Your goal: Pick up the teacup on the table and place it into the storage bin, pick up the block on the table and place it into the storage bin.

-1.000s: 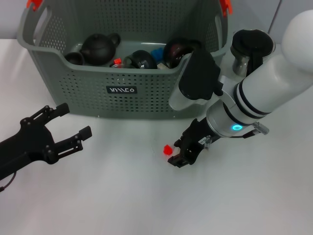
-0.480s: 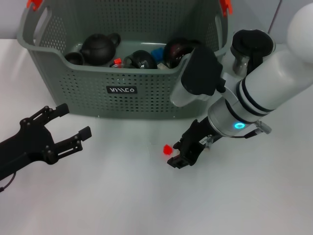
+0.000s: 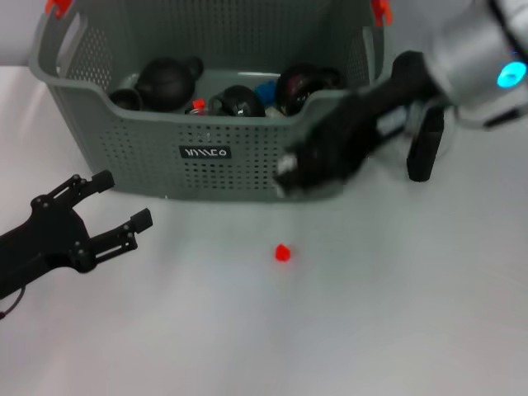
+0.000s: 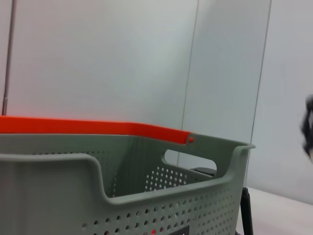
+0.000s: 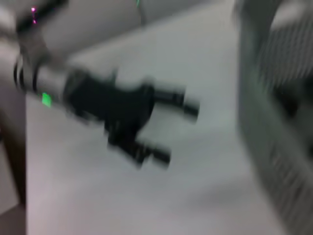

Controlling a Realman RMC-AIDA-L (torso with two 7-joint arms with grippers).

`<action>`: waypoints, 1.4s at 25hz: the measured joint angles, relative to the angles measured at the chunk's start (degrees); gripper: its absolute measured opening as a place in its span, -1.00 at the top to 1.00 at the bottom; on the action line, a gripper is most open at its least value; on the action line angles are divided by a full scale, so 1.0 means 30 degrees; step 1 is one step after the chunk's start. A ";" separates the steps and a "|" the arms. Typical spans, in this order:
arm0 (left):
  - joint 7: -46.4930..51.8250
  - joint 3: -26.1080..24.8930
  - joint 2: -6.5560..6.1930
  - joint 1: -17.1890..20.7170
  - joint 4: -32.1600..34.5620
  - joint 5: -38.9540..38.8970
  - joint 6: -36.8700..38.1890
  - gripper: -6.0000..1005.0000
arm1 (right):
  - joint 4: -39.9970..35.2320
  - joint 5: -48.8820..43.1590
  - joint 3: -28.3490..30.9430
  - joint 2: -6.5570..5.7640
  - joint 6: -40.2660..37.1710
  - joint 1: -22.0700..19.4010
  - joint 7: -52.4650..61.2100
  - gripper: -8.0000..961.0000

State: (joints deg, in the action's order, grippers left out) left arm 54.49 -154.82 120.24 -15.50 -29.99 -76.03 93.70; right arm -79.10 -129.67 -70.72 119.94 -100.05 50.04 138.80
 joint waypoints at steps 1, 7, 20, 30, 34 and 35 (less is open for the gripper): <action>0.0000 -0.0002 -0.0001 -0.0033 0.0001 -0.0002 0.0030 -0.76 | -0.0967 -0.0035 0.0408 0.0014 -0.0157 0.0108 0.0194 0.03; 0.0020 -0.0013 -0.0001 -0.0231 0.0009 -0.0001 0.0086 -0.76 | -0.1087 -0.2998 0.0675 0.0085 0.4098 0.1104 0.0582 0.01; 0.0294 -0.0014 -0.0029 -0.0300 0.0015 0.0003 -0.0105 -0.76 | 0.9341 -0.7307 -0.1262 0.0141 1.3640 0.5034 0.0877 -0.03; 0.0294 -0.0383 -0.0066 -0.0271 -0.0023 0.0004 -0.0155 -0.76 | 0.1553 -0.4620 -0.1668 0.0121 0.8031 0.1973 0.0916 -0.61; 0.0294 -0.0621 -0.0110 -0.0305 0.0000 0.0000 -0.0154 -0.76 | -0.1015 -0.1948 -0.2193 0.0087 0.4948 0.0031 0.0555 -0.89; 0.0294 -0.0679 -0.0128 -0.0307 -0.0008 0.0000 -0.0158 -0.76 | -0.1090 -0.1930 -0.2242 0.0071 0.4477 -0.0124 0.0717 -0.96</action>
State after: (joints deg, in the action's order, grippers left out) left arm 55.37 -156.86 119.85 -16.42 -30.02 -76.03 93.22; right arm -82.37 -135.46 -77.44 120.15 -86.62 49.67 140.95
